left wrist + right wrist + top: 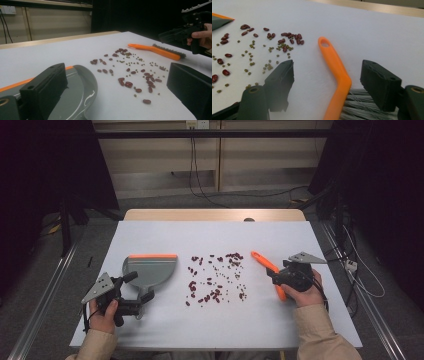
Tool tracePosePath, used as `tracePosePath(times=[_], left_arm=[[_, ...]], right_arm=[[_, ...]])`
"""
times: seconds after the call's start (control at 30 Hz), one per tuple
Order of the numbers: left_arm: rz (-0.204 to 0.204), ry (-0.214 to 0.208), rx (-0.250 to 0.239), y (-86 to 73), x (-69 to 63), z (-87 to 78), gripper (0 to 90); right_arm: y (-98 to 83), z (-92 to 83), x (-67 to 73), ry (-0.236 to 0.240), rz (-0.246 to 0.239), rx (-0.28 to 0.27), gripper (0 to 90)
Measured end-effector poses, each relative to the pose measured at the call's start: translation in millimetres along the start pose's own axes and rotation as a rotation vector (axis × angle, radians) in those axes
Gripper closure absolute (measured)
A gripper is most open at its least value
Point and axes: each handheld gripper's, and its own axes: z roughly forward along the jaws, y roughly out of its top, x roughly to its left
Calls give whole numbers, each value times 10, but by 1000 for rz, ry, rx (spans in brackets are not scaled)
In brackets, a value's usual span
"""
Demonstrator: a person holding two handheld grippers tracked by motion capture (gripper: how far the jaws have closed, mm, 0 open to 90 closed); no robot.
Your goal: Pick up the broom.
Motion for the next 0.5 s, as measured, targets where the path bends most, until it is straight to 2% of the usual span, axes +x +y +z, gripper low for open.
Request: tracePosePath(times=[0.23, 0.37, 0.5], left_arm=[[3, -5, 4, -1, 5, 2, 26], [4, -6, 5, -1, 7, 0, 26], [3, -8, 4, -3, 12, -2, 26]], right_arm=[[107, 127, -49, -6, -28, 68, 395], [142, 232, -78, 0, -39, 125, 458], [167, 319, -96, -26, -57, 210, 508]])
